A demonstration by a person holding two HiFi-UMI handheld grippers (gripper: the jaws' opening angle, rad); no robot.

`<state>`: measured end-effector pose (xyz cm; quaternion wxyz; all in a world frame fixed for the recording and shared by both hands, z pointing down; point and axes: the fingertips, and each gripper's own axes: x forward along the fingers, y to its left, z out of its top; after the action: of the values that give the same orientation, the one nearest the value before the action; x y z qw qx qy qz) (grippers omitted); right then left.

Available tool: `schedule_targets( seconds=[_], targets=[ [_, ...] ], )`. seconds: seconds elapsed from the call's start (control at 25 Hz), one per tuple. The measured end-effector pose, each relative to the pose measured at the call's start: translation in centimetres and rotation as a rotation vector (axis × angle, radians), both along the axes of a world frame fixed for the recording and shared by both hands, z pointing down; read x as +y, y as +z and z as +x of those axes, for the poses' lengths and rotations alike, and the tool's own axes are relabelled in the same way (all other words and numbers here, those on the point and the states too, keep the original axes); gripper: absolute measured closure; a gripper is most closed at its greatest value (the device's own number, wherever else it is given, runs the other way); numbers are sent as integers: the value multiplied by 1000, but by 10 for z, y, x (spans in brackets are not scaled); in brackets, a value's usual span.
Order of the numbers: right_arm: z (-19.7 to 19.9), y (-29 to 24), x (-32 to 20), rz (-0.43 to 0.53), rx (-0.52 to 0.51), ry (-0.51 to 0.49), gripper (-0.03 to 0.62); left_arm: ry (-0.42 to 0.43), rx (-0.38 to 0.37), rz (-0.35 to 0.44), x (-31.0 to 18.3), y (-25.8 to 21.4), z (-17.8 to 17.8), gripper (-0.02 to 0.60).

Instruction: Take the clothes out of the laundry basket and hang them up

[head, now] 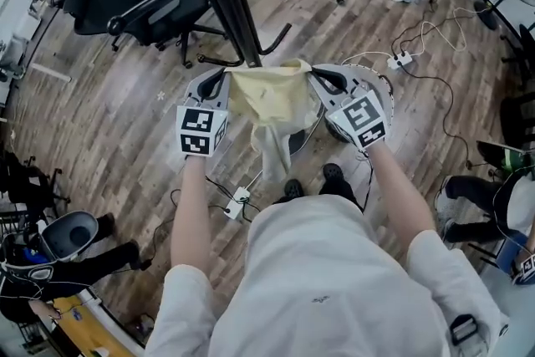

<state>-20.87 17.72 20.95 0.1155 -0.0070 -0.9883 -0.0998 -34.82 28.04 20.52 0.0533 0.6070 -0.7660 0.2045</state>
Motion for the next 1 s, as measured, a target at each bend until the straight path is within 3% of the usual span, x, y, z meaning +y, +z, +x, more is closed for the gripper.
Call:
schedule_targets(
  seconds=[0.4,0.6,1.0],
  targets=[
    [-1,32,6,-14,50,46,583,17,62,-22,11,38,5,558],
    [-12,42,9,-43,84,60,582,10,129,-16,12,51,1,558],
    [-18,60,27,-49,143,67,576,37,216,-16,13,80,22,557]
  ],
)
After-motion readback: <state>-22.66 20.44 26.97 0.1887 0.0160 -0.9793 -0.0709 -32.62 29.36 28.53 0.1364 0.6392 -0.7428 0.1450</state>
